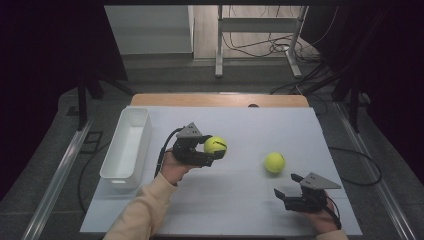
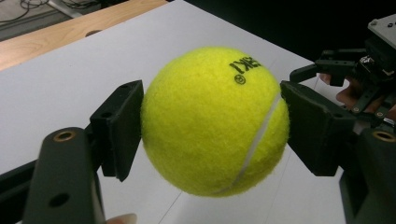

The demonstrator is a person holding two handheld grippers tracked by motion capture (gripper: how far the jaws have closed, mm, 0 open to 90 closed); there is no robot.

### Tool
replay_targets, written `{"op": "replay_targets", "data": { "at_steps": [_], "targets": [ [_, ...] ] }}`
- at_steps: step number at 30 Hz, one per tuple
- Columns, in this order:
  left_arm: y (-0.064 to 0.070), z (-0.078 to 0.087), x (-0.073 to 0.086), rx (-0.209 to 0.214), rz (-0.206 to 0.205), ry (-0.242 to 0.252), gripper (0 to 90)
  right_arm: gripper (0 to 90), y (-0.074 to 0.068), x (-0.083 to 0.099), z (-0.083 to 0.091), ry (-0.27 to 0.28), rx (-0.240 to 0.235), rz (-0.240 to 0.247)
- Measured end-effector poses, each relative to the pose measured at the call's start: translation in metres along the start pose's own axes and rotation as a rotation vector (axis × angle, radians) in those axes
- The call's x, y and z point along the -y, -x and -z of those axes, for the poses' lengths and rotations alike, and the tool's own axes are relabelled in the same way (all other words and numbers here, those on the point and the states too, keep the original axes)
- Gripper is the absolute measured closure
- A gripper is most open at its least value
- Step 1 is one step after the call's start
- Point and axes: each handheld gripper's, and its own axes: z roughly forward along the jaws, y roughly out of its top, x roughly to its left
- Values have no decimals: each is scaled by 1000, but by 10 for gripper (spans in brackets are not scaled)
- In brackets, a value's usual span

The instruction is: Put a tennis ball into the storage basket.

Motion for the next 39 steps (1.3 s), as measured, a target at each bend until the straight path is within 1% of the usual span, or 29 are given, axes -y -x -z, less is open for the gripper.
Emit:
{"op": "replay_targets", "data": {
  "at_steps": [39],
  "targets": [
    [-18, 27, -2, -56, 35, 53, 262, 160, 0, 0, 1, 8, 3, -3]
  ]
}}
